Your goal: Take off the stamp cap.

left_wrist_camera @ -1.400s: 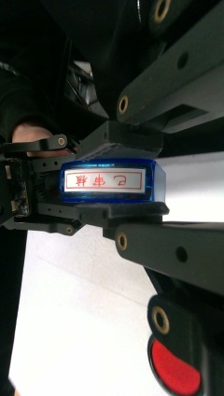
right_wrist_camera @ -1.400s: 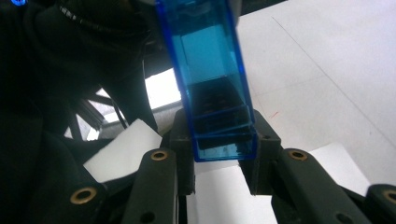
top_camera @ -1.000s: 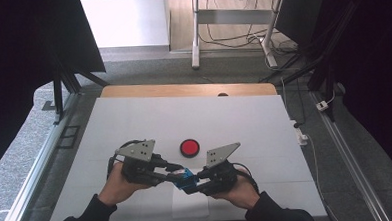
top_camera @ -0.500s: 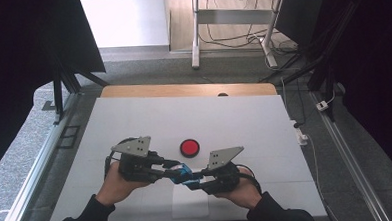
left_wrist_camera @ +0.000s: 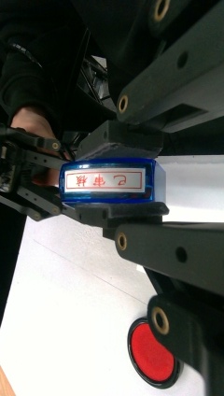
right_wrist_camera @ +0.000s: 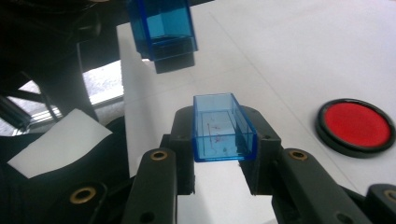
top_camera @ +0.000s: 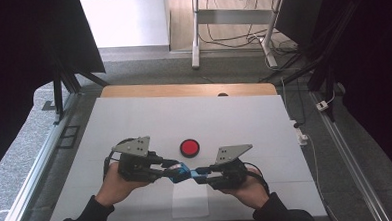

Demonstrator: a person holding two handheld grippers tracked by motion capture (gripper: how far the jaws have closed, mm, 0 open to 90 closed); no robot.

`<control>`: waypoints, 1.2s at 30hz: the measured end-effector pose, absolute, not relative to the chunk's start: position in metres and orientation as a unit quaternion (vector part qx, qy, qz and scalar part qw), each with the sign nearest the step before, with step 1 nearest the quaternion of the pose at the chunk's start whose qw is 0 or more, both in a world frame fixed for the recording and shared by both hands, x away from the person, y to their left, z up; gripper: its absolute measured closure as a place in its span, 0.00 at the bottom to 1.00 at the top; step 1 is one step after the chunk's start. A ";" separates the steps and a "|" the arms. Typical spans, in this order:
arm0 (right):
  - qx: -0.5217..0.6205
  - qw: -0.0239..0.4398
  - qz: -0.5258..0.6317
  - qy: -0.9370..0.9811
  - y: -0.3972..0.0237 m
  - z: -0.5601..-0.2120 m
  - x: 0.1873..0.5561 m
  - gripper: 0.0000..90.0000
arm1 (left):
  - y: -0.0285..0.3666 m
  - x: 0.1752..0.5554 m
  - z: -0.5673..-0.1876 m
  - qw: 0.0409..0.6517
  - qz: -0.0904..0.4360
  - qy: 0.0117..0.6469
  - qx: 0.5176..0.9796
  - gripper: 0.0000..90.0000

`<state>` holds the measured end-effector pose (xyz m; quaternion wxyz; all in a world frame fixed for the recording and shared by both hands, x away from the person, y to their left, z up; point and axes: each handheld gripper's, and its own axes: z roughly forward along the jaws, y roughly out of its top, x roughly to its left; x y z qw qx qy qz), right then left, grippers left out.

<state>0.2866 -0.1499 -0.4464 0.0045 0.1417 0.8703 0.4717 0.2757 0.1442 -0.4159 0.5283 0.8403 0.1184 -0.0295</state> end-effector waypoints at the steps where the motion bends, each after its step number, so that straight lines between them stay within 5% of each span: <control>1: 0.144 0.009 0.472 0.870 -0.151 -0.446 0.287 0.77 | 0.144 0.276 -0.416 0.527 -0.029 0.119 0.841 0.78; 36: 0.223 0.076 0.488 0.841 -0.215 -0.433 0.278 0.77 | 0.145 0.282 -0.421 0.504 0.004 0.166 0.848 0.78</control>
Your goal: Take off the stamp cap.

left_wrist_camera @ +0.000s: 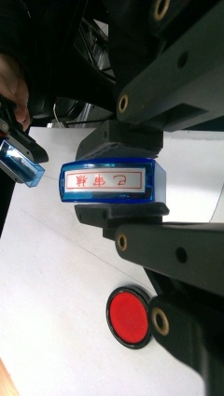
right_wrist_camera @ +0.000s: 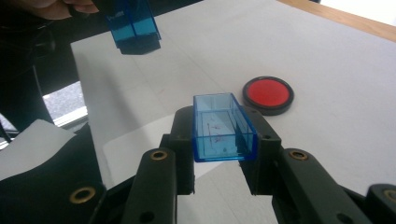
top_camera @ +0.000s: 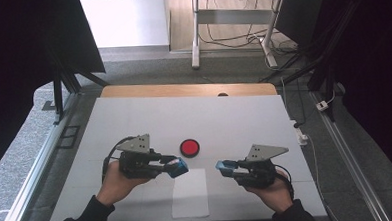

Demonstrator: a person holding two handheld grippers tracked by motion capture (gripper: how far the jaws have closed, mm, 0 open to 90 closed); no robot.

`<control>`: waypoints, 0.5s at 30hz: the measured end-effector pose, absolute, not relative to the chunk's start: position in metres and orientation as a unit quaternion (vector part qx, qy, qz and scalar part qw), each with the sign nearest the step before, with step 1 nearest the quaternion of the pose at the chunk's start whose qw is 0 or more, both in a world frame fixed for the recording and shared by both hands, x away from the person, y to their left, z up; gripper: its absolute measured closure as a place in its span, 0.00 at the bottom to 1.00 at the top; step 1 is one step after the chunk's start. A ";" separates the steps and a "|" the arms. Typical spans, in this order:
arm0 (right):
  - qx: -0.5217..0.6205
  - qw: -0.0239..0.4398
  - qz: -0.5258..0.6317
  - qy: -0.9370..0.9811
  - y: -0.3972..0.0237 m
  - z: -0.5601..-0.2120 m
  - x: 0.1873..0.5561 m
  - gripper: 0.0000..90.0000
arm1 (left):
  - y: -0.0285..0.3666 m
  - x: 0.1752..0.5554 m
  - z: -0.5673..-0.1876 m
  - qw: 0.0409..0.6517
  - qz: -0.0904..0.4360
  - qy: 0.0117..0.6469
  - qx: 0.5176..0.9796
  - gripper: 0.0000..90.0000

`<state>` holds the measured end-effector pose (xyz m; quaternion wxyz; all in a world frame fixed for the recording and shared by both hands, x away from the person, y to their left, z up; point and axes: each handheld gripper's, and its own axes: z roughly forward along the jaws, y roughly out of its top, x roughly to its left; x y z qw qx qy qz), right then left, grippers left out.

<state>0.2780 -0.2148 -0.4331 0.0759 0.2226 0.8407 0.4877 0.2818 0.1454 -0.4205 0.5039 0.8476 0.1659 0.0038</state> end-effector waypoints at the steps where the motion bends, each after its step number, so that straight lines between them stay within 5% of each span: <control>1: 0.225 0.079 0.488 0.840 -0.216 -0.433 0.278 0.77 | 0.146 0.282 -0.420 0.504 0.004 0.167 0.848 0.78; 15: 0.277 0.126 0.479 0.823 -0.253 -0.432 0.265 0.77 | 0.145 0.284 -0.420 0.500 0.011 0.178 0.848 0.78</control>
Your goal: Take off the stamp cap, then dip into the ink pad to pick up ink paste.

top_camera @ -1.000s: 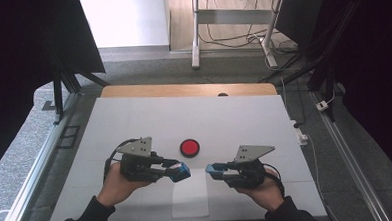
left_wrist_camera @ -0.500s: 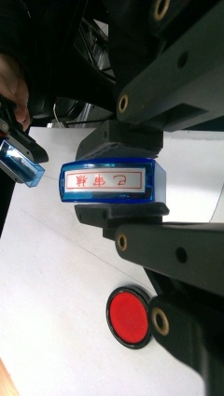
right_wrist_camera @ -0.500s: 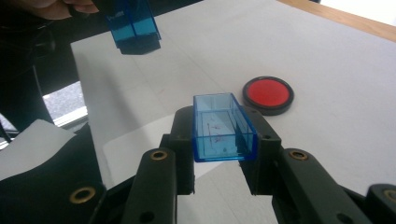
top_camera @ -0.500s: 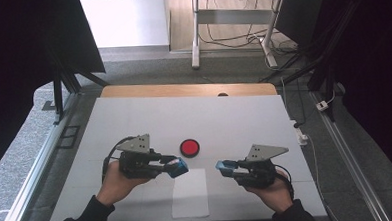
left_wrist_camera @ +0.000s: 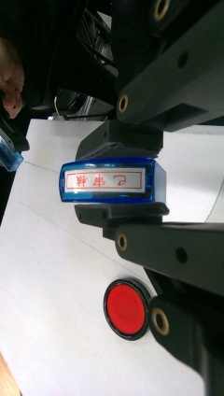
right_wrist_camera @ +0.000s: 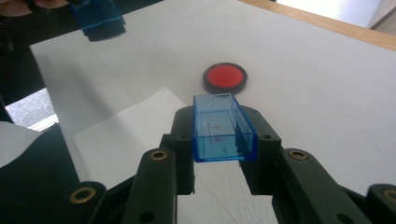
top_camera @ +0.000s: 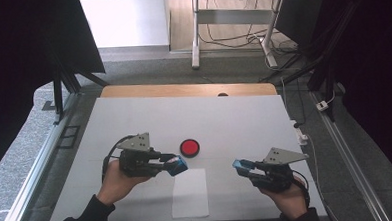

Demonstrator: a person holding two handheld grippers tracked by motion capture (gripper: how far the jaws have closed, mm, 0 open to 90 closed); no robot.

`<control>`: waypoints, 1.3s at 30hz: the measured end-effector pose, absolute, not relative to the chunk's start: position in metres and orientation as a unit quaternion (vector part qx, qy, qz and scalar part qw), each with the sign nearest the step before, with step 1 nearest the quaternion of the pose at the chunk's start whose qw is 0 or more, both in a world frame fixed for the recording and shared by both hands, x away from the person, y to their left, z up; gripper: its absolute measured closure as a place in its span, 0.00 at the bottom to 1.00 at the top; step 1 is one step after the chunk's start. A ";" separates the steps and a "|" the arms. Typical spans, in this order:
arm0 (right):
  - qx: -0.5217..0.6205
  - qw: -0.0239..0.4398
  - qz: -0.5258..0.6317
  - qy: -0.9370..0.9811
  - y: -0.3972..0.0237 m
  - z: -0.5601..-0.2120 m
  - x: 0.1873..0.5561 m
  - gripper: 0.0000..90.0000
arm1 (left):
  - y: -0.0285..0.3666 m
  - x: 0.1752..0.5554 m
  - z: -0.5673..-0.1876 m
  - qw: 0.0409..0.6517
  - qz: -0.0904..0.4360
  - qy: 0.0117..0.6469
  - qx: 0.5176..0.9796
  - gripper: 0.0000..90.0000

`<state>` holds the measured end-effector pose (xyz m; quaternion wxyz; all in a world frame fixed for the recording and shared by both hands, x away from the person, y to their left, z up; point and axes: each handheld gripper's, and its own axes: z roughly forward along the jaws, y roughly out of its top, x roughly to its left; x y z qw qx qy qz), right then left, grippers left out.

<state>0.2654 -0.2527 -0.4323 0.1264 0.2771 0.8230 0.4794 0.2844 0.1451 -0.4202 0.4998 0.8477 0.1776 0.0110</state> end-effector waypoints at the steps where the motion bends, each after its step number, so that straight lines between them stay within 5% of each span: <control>1: 0.282 0.130 0.478 0.821 -0.256 -0.433 0.264 0.77 | 0.145 0.285 -0.420 0.500 0.012 0.178 0.848 0.78; 39: 0.340 0.134 0.450 0.815 -0.302 -0.453 0.247 0.77 | 0.134 0.304 -0.422 0.477 0.038 0.208 0.853 0.78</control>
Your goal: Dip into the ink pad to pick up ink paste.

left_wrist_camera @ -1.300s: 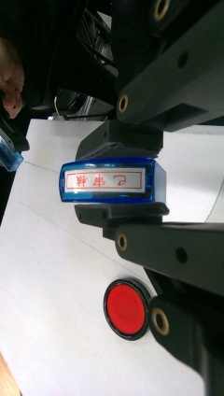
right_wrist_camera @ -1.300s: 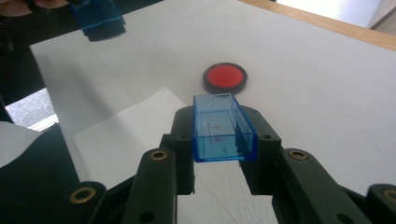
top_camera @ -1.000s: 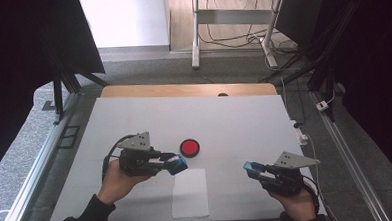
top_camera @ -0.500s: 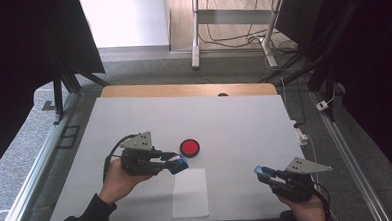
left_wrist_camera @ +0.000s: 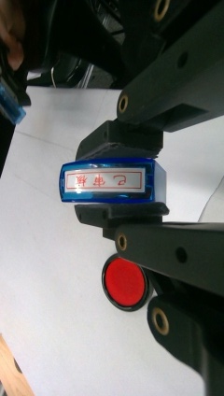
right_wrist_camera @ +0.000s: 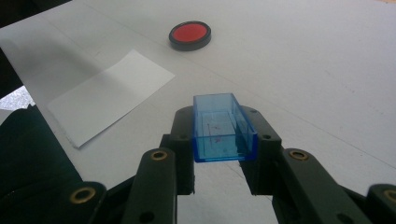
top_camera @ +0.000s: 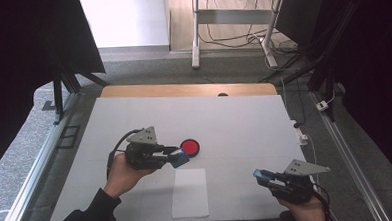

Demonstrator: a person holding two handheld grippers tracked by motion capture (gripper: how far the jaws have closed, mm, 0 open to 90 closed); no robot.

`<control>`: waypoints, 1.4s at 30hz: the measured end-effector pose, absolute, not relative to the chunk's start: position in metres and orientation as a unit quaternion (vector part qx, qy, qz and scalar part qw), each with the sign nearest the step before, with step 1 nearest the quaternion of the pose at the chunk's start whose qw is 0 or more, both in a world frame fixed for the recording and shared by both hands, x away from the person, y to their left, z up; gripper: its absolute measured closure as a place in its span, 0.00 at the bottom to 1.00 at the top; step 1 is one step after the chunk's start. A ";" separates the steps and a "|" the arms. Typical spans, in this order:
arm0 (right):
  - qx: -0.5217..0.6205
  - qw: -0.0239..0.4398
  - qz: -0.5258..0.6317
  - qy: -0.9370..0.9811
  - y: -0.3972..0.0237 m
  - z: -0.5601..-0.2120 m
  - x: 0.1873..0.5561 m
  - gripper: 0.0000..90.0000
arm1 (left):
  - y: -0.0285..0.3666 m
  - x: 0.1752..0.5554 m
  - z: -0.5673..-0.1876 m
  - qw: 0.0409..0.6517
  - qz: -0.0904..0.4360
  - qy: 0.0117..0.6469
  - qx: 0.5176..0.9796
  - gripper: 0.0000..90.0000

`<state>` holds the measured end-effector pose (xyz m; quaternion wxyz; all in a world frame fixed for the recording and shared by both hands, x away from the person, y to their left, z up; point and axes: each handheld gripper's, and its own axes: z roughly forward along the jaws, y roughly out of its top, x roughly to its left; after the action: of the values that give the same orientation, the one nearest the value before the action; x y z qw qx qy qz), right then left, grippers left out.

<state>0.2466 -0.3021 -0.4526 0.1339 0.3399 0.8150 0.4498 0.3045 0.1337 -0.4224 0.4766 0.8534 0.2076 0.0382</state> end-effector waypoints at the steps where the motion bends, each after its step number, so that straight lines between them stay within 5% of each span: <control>1: 0.340 0.134 0.450 0.815 -0.302 -0.453 0.247 0.77 | 0.133 0.306 -0.423 0.475 0.039 0.211 0.853 0.78; 42: 0.351 0.126 0.459 0.806 -0.306 -0.453 0.245 0.76 | 0.095 0.391 -0.462 0.405 0.051 0.288 0.866 0.78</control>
<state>0.2452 -0.3061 -0.4529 0.1262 0.3515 0.8063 0.4586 0.3905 0.0949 -0.4616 0.4053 0.8660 0.2882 0.0513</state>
